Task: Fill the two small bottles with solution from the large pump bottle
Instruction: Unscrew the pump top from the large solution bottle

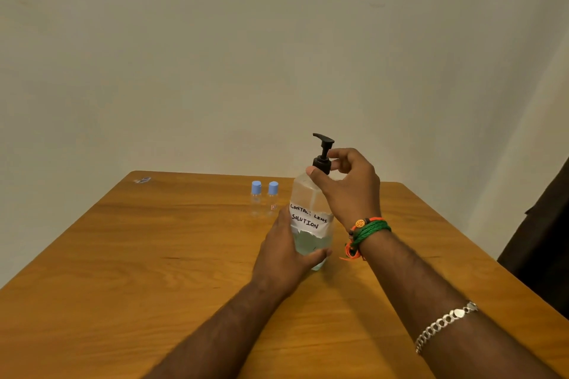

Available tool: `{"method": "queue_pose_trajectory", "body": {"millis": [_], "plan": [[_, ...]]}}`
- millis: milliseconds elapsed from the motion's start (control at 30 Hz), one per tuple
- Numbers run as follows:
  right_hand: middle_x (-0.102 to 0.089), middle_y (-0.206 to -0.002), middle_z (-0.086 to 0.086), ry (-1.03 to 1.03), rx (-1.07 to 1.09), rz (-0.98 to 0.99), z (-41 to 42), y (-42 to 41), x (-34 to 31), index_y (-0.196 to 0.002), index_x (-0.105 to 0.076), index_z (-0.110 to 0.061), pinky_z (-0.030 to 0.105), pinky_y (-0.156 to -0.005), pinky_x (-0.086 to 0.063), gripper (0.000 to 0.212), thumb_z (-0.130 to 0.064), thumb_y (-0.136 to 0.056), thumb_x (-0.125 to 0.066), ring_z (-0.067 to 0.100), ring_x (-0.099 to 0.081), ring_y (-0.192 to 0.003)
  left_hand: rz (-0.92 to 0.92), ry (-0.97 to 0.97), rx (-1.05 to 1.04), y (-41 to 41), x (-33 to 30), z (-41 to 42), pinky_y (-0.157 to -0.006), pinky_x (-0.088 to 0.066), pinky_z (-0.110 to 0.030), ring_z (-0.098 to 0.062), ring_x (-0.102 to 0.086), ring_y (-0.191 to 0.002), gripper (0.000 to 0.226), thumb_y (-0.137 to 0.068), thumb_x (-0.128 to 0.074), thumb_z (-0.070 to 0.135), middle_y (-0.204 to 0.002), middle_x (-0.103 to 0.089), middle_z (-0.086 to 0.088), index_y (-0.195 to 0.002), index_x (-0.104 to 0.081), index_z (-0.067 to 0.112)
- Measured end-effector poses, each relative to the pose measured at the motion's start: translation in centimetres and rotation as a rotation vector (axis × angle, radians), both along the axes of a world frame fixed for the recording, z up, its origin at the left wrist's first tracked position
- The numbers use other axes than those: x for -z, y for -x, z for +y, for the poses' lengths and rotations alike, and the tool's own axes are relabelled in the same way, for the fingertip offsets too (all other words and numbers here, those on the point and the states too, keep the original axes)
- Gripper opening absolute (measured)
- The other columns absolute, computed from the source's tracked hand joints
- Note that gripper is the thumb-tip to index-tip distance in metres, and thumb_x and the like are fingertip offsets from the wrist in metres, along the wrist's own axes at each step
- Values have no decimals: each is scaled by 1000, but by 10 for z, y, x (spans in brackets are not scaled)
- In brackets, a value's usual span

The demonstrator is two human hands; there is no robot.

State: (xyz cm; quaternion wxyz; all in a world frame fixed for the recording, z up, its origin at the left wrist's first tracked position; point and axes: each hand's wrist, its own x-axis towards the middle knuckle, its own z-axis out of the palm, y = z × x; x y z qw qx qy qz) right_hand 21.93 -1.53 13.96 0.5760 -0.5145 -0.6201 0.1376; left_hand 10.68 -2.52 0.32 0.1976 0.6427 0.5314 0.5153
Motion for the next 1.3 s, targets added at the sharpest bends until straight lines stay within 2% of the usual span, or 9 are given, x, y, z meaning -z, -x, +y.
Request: {"method": "queue_pose_trajectory", "body": {"millis": [167,300,467,567,700,800,967,1133,1300], "plan": [[-70,-105,-14,2,-47,28,-2,0,0,-118,-63,-29,10,-69,-39,37,-21,-84,-74,6,-62,-105,0,16,-3,0,0,0,-105,-55,-30,-3,-54,-130,100,-69,-95,54,-145,-58,18,-149,-37,37],[-65,-111,-8,-25,-31,-5,-3,4,2,-120,-59,-26,24,-78,-42,48,-34,-78,-82,12,-56,-107,-1,28,-1,0,1,-1,-88,-41,-5,4,-49,-124,100,-69,-94,57,-132,-48,30,-145,-32,42],[-67,-101,-16,-9,-48,5,-1,2,1,-123,-60,-30,18,-73,-40,43,-17,-86,-76,14,-61,-110,-5,14,0,1,1,0,-98,-51,-19,-2,-53,-130,99,-69,-95,56,-143,-56,20,-146,-35,40],[-69,-112,-12,-26,-87,31,-3,1,4,-128,-58,-32,5,-68,-41,46,-15,-88,-72,10,-62,-111,-9,12,4,1,1,1,-95,-45,-14,1,-50,-130,101,-69,-94,56,-146,-56,19,-149,-34,41],[-62,-112,-10,-26,-54,50,-4,5,6,-125,-55,-30,17,-78,-42,54,-32,-78,-83,9,-55,-108,-1,23,-1,-1,1,0,-93,-40,-10,4,-44,-128,106,-69,-94,58,-152,-53,16,-152,-31,38],[-59,-94,-21,-18,-33,53,0,4,5,-121,-57,-26,18,-76,-43,47,-25,-81,-81,9,-56,-101,-1,25,4,-1,2,1,-98,-44,-16,0,-47,-132,108,-69,-94,57,-153,-52,16,-153,-29,39],[-62,-101,-21,-42,-54,98,-3,3,7,-126,-58,-30,13,-73,-39,43,-22,-86,-74,6,-56,-104,-3,10,7,0,2,0,-85,-35,-1,9,-43,-124,102,-69,-93,60,-141,-51,27,-149,-31,43],[-65,-106,-11,-15,-37,71,-3,3,4,-116,-64,-23,32,-90,-49,34,-29,-85,-77,13,-58,-108,-16,-7,10,0,3,1,-97,-48,-16,-2,-52,-132,101,-69,-94,56,-146,-56,18,-150,-37,37],[-70,-111,-5,-82,-30,90,-7,0,-9,-118,-69,-19,34,-93,-51,31,-29,-89,-73,11,-60,-103,-14,-9,13,2,1,-1,-106,-55,-34,-3,-55,-130,101,-67,-94,57,-144,-59,19,-149,-39,36]]}}
